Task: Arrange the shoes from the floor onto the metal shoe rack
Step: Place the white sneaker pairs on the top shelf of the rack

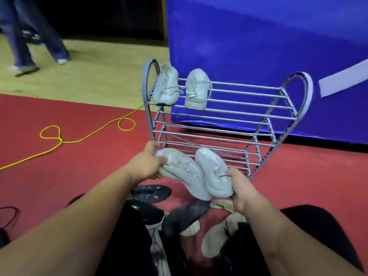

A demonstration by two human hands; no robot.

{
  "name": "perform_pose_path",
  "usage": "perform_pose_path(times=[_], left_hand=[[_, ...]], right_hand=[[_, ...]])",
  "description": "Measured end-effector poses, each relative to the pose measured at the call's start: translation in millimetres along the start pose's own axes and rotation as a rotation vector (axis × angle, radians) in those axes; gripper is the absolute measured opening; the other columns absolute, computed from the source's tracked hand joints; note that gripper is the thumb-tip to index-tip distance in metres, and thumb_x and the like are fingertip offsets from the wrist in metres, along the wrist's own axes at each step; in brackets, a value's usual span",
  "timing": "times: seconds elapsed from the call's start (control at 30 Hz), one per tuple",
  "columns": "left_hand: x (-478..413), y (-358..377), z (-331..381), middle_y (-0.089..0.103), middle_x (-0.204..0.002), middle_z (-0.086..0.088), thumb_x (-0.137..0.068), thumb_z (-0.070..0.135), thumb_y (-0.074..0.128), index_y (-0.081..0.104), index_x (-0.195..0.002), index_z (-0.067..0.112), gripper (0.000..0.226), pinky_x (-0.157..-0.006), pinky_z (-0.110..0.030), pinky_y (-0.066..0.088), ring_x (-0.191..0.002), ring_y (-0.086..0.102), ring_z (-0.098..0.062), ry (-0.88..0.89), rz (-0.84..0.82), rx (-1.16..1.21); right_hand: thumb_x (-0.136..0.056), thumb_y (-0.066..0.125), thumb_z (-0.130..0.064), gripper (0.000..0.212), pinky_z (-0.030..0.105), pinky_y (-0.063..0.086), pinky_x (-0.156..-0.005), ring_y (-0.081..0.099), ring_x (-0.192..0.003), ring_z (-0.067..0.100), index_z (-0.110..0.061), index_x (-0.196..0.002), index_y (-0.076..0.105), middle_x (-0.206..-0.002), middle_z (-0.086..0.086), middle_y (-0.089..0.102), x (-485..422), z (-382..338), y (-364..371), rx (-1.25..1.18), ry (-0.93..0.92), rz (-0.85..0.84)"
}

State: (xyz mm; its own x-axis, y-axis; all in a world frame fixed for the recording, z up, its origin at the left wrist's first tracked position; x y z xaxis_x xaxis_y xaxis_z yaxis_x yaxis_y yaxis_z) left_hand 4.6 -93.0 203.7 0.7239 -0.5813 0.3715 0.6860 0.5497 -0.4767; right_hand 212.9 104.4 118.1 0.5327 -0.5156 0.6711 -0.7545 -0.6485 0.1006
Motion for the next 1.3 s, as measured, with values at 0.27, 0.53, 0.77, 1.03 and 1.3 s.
perform_pose_path(times=[0.27,0.53,0.77,1.03,1.3], left_hand=[[31,29,21,0.062,-0.077,-0.010,-0.090,0.028,0.055,0.058,-0.096,0.020,0.010,-0.066,-0.036,0.053,-0.059,0.058,-0.025,-0.075,0.100,0.479],[38,56,14,0.063,-0.117,-0.006,-0.086,0.047,0.061,0.053,-0.127,0.027,0.047,-0.080,-0.044,0.059,-0.097,0.065,-0.025,-0.201,0.220,0.891],[30,73,18,0.076,-0.111,-0.008,-0.082,0.031,0.081,0.061,-0.127,0.017,0.051,-0.091,-0.042,0.059,-0.096,0.075,-0.024,-0.202,0.177,1.252],[36,116,36,0.073,-0.117,-0.009,-0.084,-0.004,0.064,0.046,-0.131,0.029,0.060,-0.082,-0.054,0.060,-0.101,0.072,-0.035,-0.174,-0.103,0.985],[47,147,54,0.071,-0.120,-0.015,-0.083,-0.007,0.071,0.043,-0.133,0.036,0.072,-0.080,-0.057,0.059,-0.101,0.072,-0.041,-0.168,-0.368,0.775]], right_hand=[[-0.071,0.053,-0.022,0.059,0.073,0.039,-0.104,0.064,-0.117,0.045,-0.008,-0.127,0.068,-0.125,0.022,0.069,63,-3,-42,-0.361,-0.023,-0.024],[-0.074,0.049,-0.017,0.053,0.062,0.050,-0.092,0.066,-0.101,0.041,-0.007,-0.122,0.070,-0.114,0.022,0.071,87,-3,-44,-0.395,-0.109,-0.023],[-0.087,0.046,-0.009,0.043,0.057,0.046,-0.108,0.069,-0.108,0.038,-0.005,-0.121,0.073,-0.122,0.020,0.072,81,-2,-27,-0.375,-0.144,-0.041],[-0.083,0.046,-0.002,0.050,0.058,0.046,-0.106,0.068,-0.106,0.039,0.006,-0.129,0.064,-0.124,0.025,0.069,69,-5,-15,-0.385,-0.144,-0.014],[-0.089,0.048,-0.005,0.035,0.056,0.045,-0.111,0.067,-0.110,0.037,-0.001,-0.114,0.073,-0.121,0.022,0.070,67,-18,-29,-0.529,-0.186,-0.043]])
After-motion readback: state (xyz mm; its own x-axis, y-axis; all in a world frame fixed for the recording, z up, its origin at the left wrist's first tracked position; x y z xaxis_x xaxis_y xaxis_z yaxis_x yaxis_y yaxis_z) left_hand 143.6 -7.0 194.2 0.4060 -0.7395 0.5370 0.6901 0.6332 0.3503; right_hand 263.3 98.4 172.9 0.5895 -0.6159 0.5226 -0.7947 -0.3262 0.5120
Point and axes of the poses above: each hand's wrist, its own x-axis away from the middle knuckle, its own y-axis out of the palm, z = x × y, the point moved 8 cm from there along -x, towards the middle knuckle
